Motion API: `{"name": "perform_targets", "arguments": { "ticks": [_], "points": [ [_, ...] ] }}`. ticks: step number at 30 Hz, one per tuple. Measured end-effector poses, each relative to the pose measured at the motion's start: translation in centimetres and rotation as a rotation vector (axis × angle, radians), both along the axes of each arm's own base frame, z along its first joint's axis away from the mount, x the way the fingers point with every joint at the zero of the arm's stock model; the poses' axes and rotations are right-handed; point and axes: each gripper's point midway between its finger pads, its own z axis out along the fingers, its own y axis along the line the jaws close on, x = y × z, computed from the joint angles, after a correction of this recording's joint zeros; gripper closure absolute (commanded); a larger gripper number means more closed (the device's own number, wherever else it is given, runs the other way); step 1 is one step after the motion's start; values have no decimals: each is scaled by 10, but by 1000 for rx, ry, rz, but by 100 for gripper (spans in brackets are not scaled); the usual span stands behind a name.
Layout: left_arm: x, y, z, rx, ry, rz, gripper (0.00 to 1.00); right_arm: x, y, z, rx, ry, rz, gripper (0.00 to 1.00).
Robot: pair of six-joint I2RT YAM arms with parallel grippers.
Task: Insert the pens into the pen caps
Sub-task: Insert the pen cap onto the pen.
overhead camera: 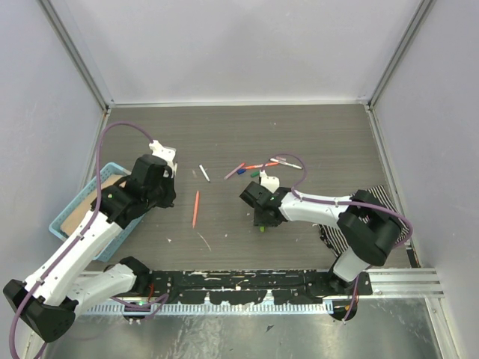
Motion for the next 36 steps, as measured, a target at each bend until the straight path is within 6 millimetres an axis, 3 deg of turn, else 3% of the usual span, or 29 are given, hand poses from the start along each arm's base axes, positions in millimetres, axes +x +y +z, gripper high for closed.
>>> {"name": "perform_targets", "arguments": {
  "ticks": [10,17,27,31,36],
  "points": [
    [0,0,0,-1,0,1,100,0,0,0,-24,10,26,69],
    [1,1,0,-1,-1,13,100,-2,3,0,-31,9,43,86],
    [4,-6,-5,-25,26,30,100,-5,-4,6,-20,-7,56,96],
    [10,-17,4,-94,-10,22,100,-3,-11,17,22,-32,66,97],
    [13,-38,7,-196,-27,-22,100,12,-17,45,173,-120,41,100]
  ]
}}
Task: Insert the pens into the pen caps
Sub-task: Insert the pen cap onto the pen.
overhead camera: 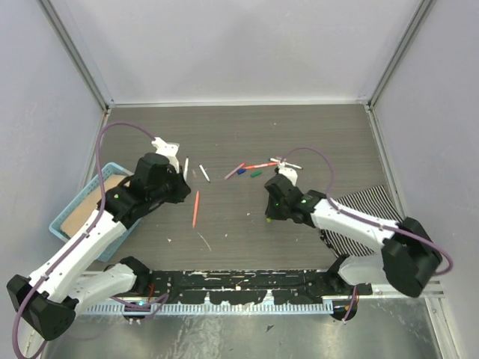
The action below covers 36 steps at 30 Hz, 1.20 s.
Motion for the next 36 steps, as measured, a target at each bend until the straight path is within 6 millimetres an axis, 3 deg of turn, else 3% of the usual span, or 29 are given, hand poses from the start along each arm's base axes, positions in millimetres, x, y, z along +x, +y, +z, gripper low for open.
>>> {"name": "perform_targets", "arguments": {
  "ticks": [8,14,18,24,36],
  "points": [
    [-15,-47,-21,-112,0,-103,100,13,-13,49,188,-167,-53,99],
    [-26,-110,-17,-197,-35,-235,100,16,-16,75,262,-263,-76,98],
    [-32,-140,-20,-231,-34,-291,100,18,-18,89,308,-311,-105,98],
    [-39,-166,-22,-274,-38,-341,100,26,-20,118,404,-399,-175,98],
    [-62,-197,-35,-294,-1,-443,100,43,-24,150,495,-481,-302,98]
  ]
}}
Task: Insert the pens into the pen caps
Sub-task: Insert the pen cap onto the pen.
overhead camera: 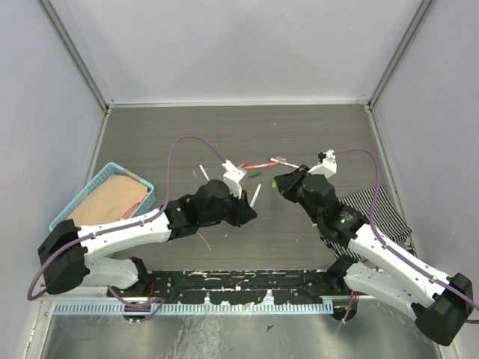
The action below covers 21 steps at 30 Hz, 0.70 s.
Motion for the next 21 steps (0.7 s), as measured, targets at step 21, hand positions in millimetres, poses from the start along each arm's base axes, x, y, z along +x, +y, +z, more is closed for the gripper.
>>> {"name": "perform_targets", "arguments": {
  "ticks": [21],
  "points": [
    [-14,-17,-22,24,46,-51,100,6,8,8,48,-18,0,98]
  ]
}}
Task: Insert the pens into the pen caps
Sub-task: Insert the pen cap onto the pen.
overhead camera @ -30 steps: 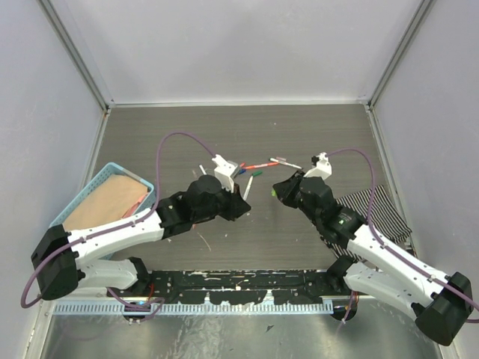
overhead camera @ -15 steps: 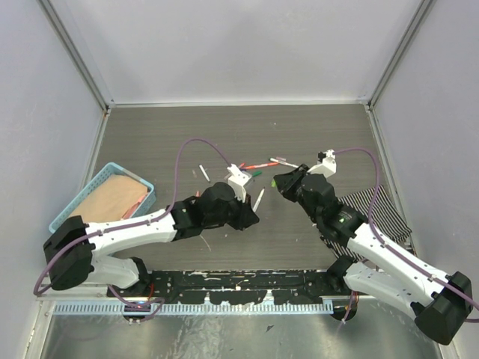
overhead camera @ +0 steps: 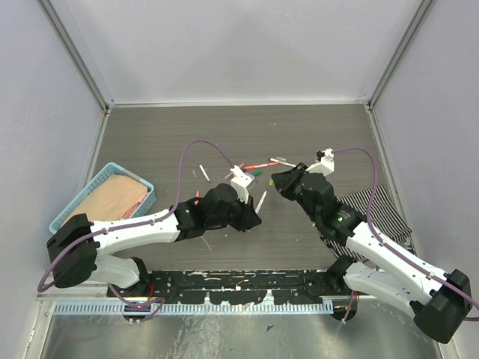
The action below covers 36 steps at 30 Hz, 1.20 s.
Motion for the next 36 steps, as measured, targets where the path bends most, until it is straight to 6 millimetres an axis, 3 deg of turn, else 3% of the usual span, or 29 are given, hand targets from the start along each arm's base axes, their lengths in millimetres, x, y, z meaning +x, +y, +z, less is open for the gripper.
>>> {"name": "perform_targets", "arguments": {
  "ticks": [18,36],
  "points": [
    [1,-1,-2,2,0,2,100,-2,14,7,42,-14,65,98],
    [4,1,0,4,-11,20,100,-5,14,4,43,0,66,98]
  ]
}}
